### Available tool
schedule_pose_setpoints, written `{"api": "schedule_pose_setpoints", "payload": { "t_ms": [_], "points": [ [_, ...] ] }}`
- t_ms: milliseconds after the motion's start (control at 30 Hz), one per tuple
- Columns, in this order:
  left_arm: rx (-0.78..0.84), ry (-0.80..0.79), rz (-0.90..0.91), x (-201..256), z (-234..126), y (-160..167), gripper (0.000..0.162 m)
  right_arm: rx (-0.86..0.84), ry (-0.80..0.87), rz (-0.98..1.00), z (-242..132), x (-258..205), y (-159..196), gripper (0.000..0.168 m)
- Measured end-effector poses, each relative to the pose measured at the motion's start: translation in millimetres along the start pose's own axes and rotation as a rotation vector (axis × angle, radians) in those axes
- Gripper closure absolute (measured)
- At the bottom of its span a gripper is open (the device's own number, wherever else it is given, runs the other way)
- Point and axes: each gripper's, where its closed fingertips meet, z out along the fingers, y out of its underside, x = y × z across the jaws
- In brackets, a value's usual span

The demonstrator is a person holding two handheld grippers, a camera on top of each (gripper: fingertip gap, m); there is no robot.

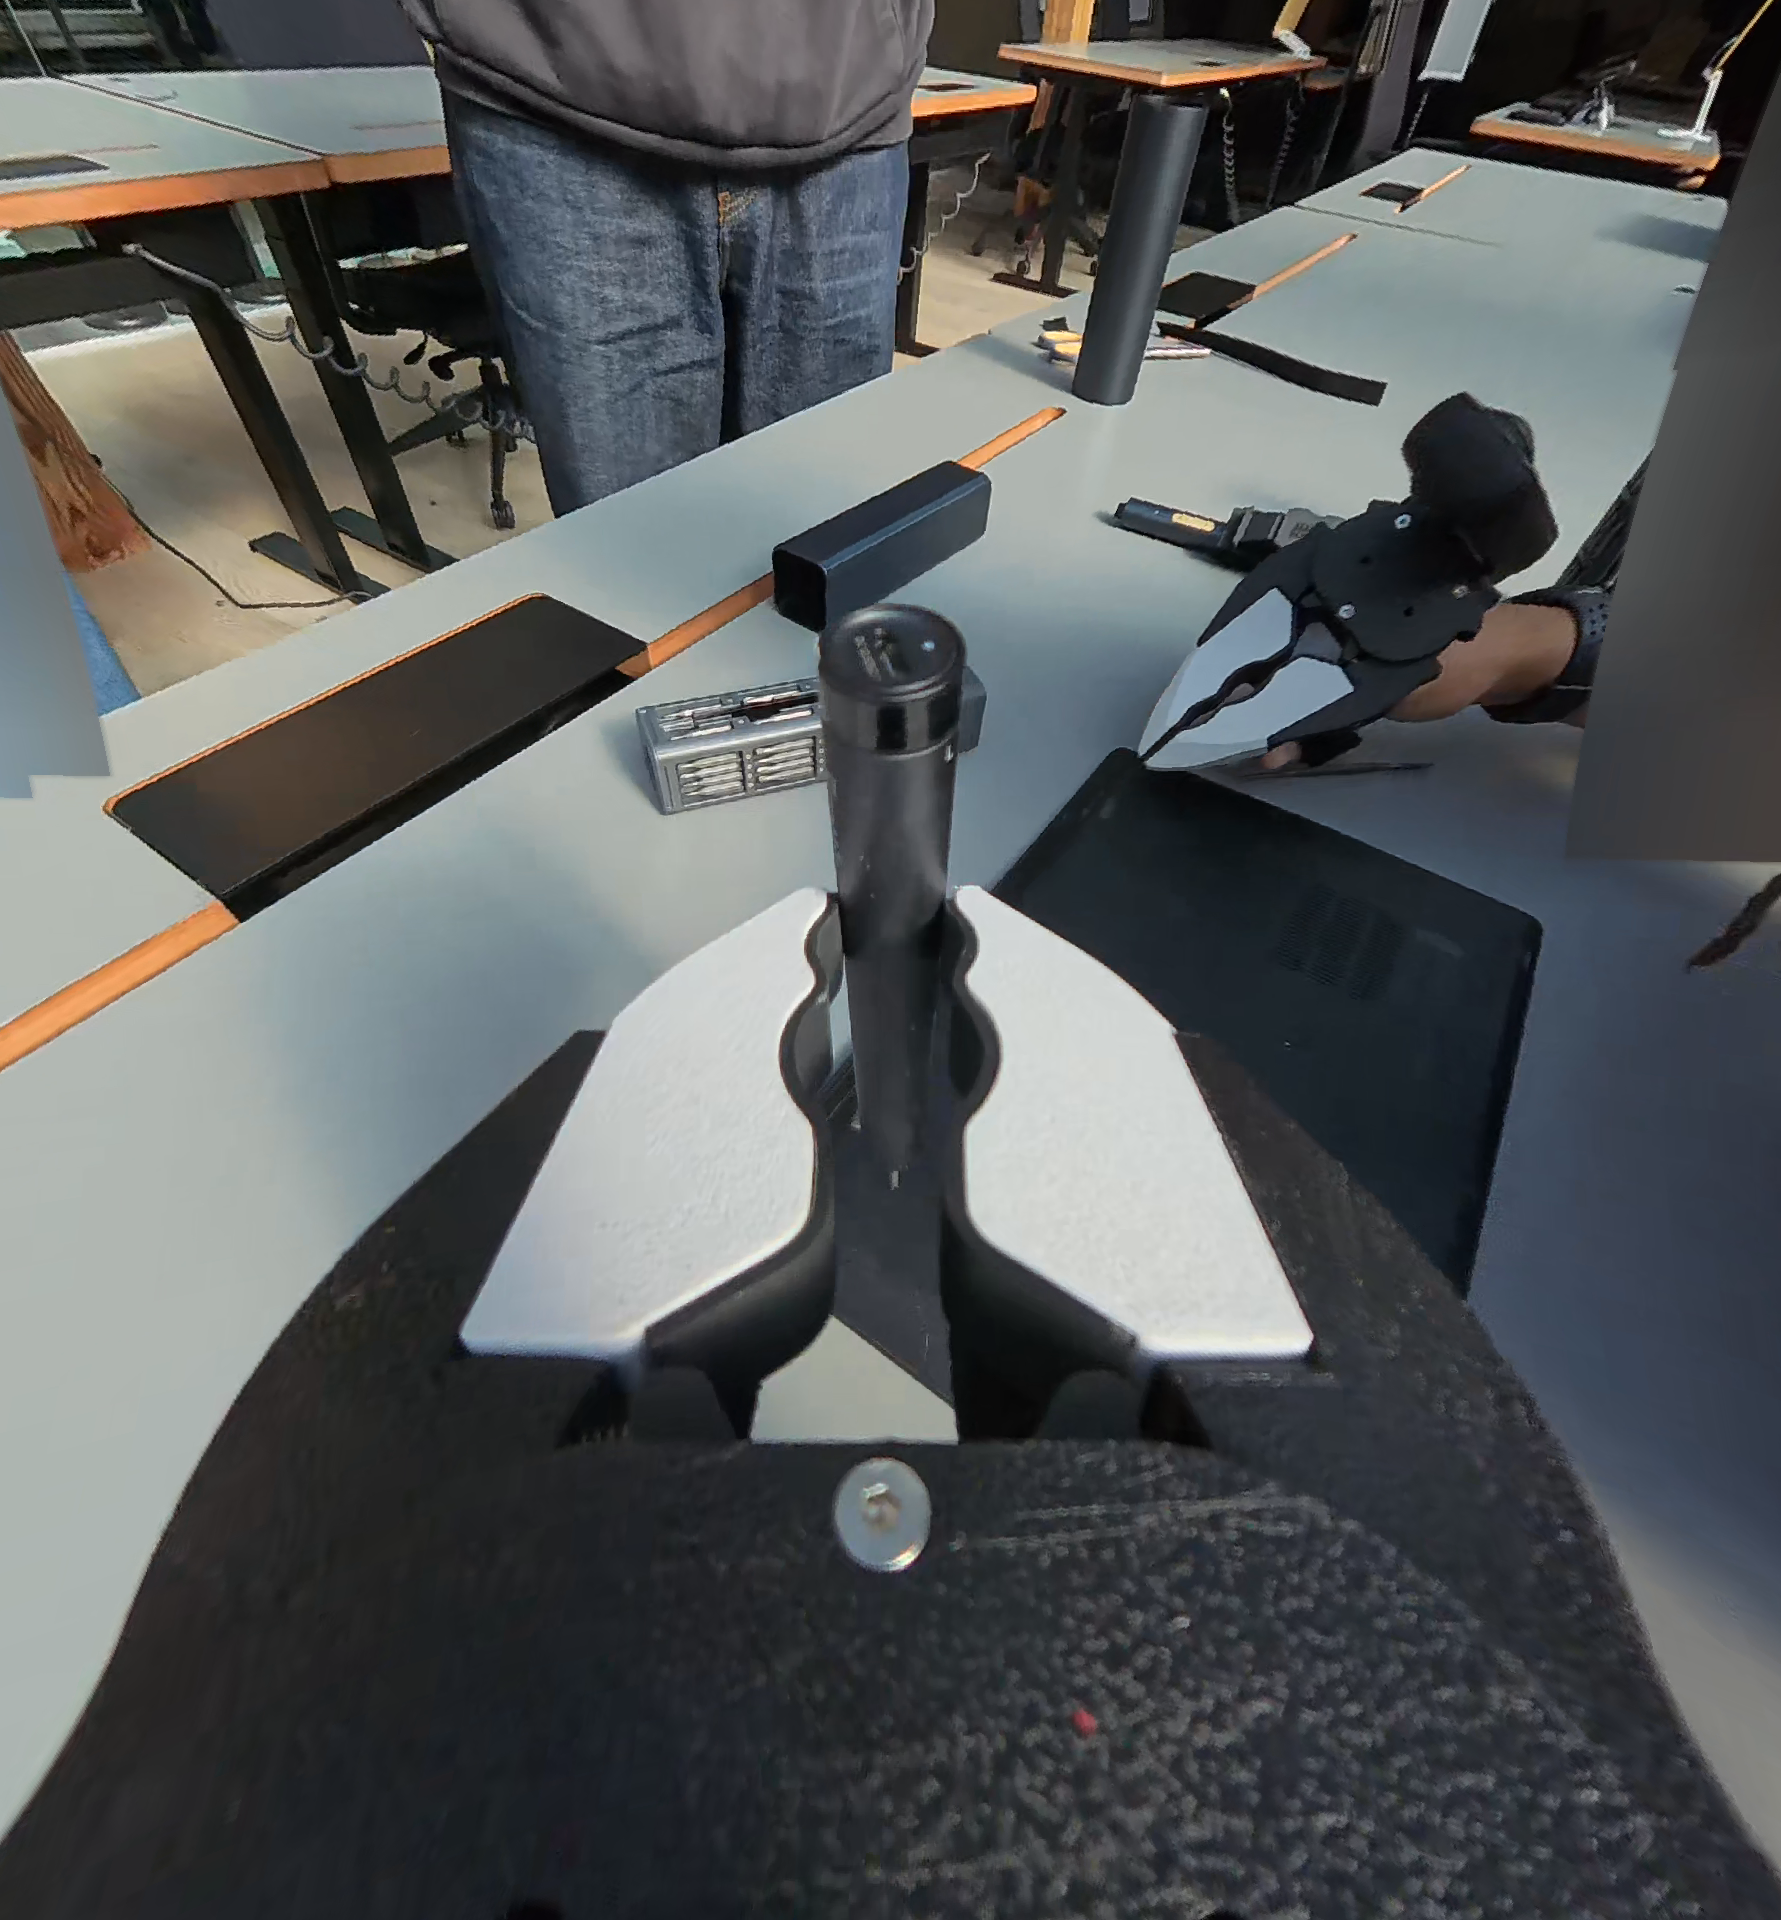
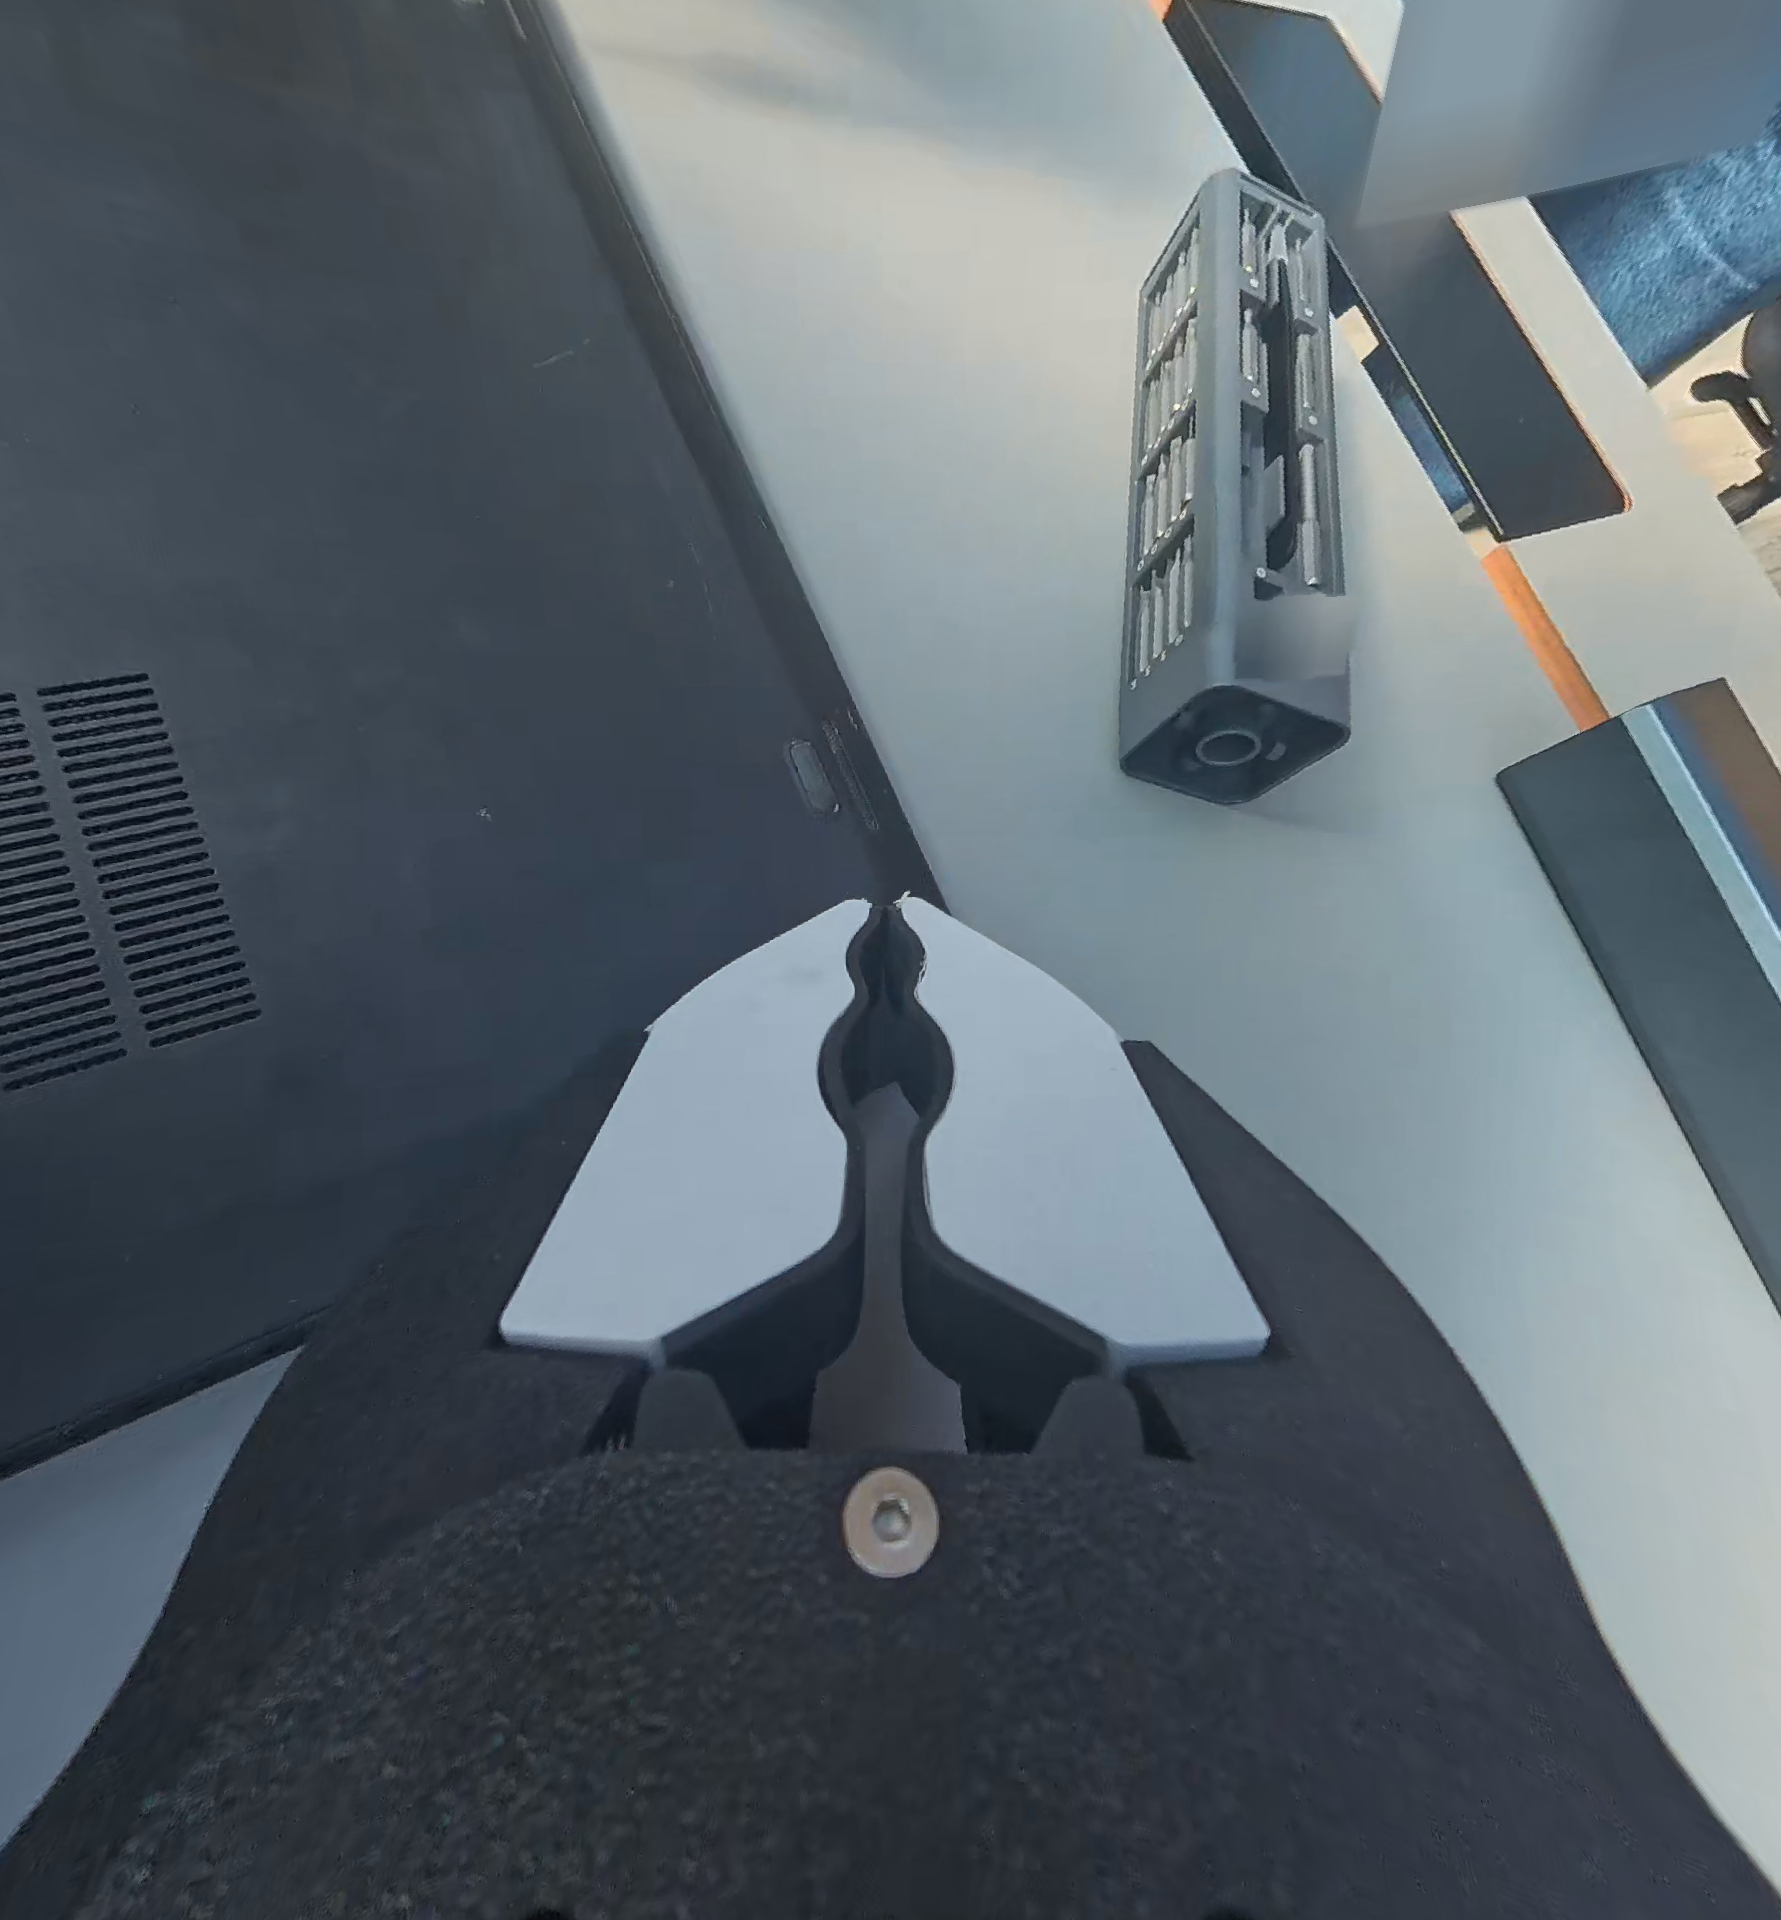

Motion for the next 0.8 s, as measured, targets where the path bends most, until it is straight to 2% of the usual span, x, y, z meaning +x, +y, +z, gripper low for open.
{"api": "schedule_pose_setpoints", "payload": {
  "t_ms": [133,267,433,600,800],
  "points": [
    [-0.036,-0.053,0.032,-6.3,-2.6,13.4,0.145,-0.034,0.0,0.09,-5.7,2.8,3.7,0.168],
    [-0.048,-0.041,0.066,-2.5,5.3,18.8,0.145,-0.08,0.023,0.135,-12.7,10.1,10.6,0.168],
    [-0.051,-0.026,0.069,-3.1,8.1,18.1,0.145,-0.103,-0.026,0.138,-10.9,3.7,8.6,0.168],
    [-0.05,-0.03,0.078,-3.0,7.0,18.7,0.145,-0.201,-0.089,0.125,-5.4,-2.3,16.6,0.168],
    [0.003,-0.022,0.043,-4.8,2.4,11.4,0.145,-0.241,-0.081,0.071,-4.9,-1.5,18.3,0.168]
  ]
}}
